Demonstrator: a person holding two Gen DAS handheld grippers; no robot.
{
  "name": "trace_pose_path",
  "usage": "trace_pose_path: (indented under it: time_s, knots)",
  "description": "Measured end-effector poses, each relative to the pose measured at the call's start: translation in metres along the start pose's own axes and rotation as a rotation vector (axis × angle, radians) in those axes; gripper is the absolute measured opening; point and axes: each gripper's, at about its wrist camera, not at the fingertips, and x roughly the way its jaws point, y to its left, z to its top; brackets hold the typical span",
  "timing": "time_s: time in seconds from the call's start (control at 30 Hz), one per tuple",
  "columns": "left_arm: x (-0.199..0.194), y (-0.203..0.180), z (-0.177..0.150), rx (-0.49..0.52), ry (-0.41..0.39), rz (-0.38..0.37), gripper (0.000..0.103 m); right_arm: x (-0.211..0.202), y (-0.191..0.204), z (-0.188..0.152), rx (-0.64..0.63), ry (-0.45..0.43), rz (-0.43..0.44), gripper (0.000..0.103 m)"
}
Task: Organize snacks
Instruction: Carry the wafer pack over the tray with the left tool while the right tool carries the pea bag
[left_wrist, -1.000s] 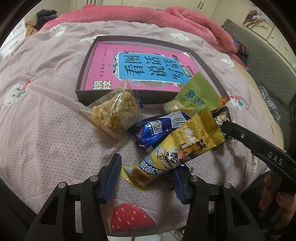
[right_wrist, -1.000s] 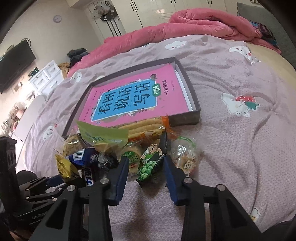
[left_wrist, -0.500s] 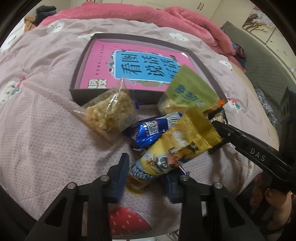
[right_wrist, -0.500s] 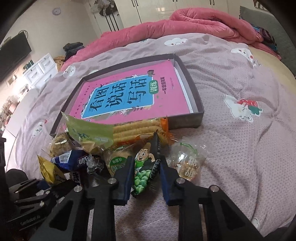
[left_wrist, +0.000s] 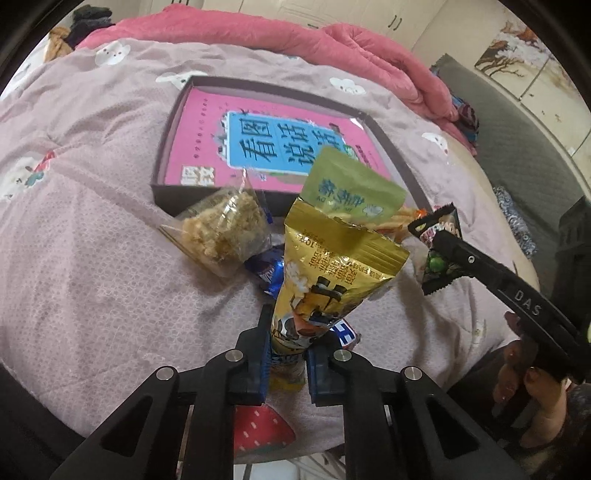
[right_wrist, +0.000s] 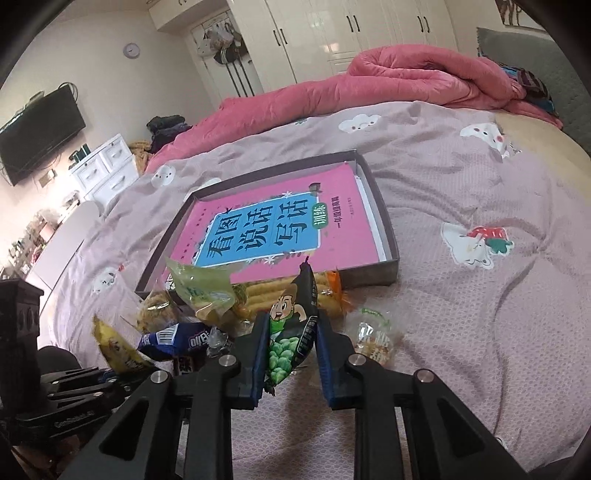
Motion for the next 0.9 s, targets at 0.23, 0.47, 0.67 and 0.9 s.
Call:
trace_pose_path:
  time_s: [0.23,0.47,0.67,0.9]
  knots:
    - [-0.030,0.009,0.006,-0.029,-0.085,0.003,0.015,-0.009,-0.004,0.005,0.010,-0.043,0.011,0.024]
    - [-0.044,0.019,0.020,-0.042,-0.147,0.011,0.015,-0.016,-0.006,0.015,0.019,-0.087,0.021,0.024]
    - [-0.049,0.019,0.033,-0.031,-0.186,0.012,0.015,-0.020,-0.007,0.025,0.015,-0.122,0.027,0.024]
    - [-0.047,0.023,0.056,-0.057,-0.210,-0.007,0.015,-0.023,-0.007,0.041,0.007,-0.164,0.038,0.024]
